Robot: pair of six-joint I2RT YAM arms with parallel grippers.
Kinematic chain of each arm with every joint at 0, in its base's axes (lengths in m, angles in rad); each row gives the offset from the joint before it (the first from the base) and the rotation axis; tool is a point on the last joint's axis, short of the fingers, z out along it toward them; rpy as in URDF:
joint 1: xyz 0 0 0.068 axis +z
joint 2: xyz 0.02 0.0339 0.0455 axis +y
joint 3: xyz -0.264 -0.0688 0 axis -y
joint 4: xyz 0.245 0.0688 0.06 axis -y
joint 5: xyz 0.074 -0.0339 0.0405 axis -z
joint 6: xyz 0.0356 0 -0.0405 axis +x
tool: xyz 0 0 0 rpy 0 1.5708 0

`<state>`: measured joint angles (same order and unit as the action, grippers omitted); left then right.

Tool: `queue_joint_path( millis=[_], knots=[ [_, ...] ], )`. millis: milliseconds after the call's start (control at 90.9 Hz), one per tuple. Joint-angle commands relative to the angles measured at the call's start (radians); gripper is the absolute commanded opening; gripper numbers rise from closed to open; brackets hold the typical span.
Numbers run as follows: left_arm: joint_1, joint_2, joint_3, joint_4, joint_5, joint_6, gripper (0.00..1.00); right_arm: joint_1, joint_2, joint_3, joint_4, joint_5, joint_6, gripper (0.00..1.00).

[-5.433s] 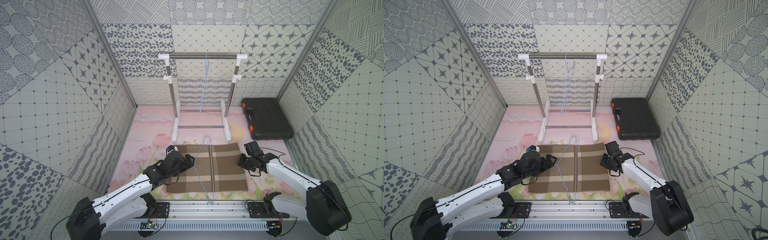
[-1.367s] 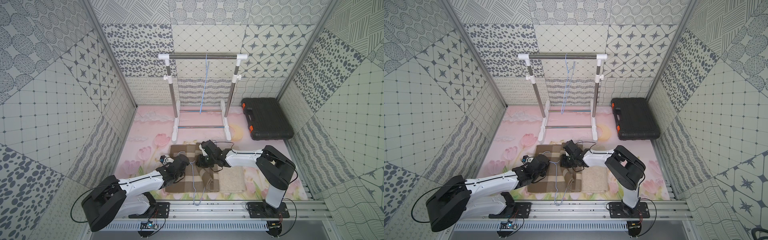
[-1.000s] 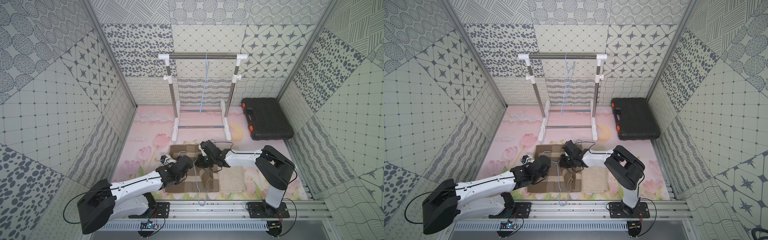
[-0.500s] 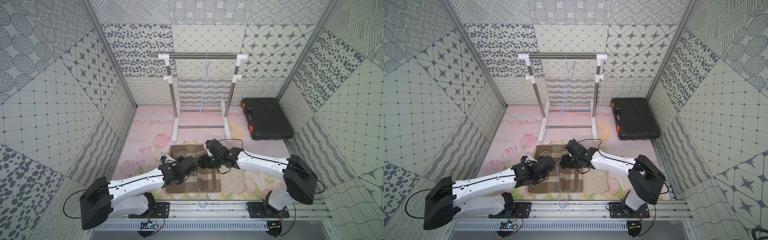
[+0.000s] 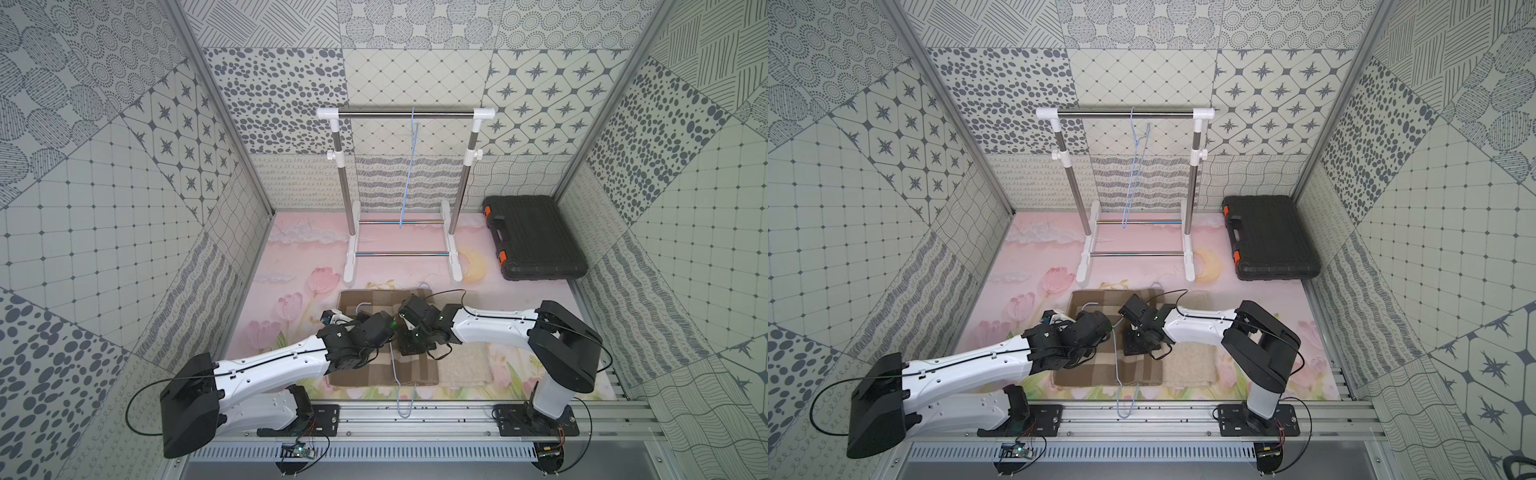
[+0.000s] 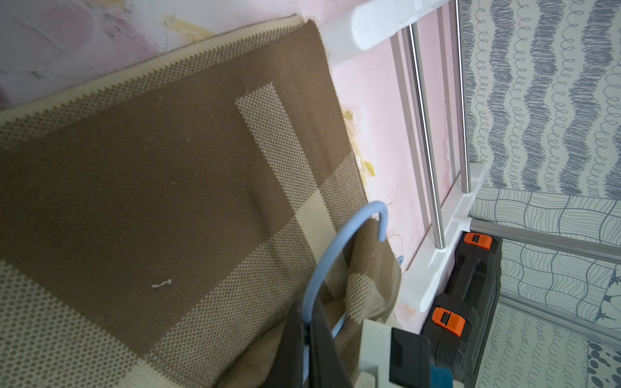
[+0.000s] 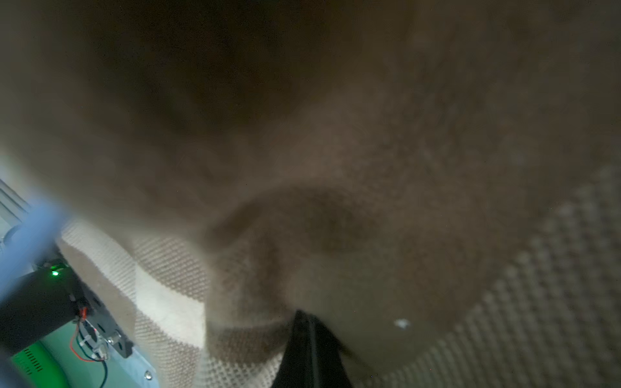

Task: Hang the scarf on the hanger
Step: Pick up the hanger at the center of the board.

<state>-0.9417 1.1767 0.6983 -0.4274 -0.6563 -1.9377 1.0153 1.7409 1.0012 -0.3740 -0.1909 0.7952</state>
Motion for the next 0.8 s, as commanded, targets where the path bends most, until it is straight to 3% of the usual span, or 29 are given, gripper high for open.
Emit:
queue_joint_path(
  millis=[0,99,319,506,792],
  knots=[
    [-0.008,0.03,0.03,0.002,-0.044,0.016,0.0,0.014,-0.021,-0.017,0.041,0.037,0.016,0.0],
    [-0.009,0.042,0.03,0.032,-0.035,0.027,0.0,0.002,-0.149,-0.059,-0.017,0.074,0.027,0.24],
    [-0.009,0.041,0.034,0.041,-0.034,0.045,0.0,0.009,-0.294,-0.01,-0.184,0.094,-0.018,0.43],
    [-0.009,0.04,0.036,0.044,-0.034,0.05,0.0,0.055,-0.189,0.107,-0.219,0.118,-0.084,0.48],
    [-0.011,0.032,0.034,0.059,-0.035,0.055,0.0,0.07,-0.062,0.18,-0.181,0.172,-0.09,0.47]
  ],
)
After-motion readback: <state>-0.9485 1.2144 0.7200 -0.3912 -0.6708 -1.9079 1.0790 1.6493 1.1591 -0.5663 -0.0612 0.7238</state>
